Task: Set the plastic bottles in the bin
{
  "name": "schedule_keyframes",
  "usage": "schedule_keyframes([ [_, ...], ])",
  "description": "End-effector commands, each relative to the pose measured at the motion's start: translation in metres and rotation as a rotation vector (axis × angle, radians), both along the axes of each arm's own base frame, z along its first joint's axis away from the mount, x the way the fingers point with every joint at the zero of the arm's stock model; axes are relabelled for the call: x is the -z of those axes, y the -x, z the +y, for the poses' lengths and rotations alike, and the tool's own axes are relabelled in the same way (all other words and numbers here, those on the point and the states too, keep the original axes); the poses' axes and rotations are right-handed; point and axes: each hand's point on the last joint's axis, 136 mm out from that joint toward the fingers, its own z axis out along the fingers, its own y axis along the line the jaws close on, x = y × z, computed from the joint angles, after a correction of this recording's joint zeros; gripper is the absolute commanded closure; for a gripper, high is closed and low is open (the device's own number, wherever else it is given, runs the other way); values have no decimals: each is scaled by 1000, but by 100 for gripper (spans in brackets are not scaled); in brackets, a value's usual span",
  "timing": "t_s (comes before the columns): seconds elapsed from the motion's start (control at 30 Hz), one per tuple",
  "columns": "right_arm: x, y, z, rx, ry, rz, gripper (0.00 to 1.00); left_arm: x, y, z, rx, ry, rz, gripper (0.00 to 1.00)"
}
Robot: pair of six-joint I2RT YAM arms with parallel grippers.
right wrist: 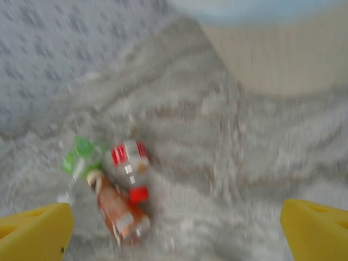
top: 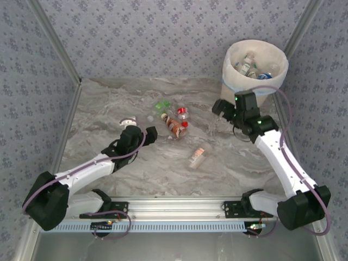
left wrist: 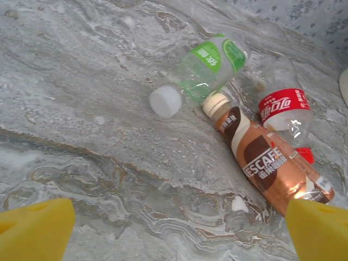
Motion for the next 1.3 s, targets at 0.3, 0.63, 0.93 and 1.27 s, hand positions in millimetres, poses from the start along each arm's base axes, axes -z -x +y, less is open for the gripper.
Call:
schedule_keyframes([
  [0.3, 122, 87, 73, -88, -214, 486, 1, -6, 5, 25, -119, 24, -28, 1],
  [0.63, 176, 117, 69, -7, -15, 615, 0, -4, 6, 28, -124, 7, -15, 1],
  [0.93, 204, 102, 75, 24, -26, 593, 8, -3, 5, 26, -118, -1, -9, 1],
  [1.27, 216, 85, 80, -11, 23, 549, 31, -9, 5, 22, -98, 22, -20, 0],
])
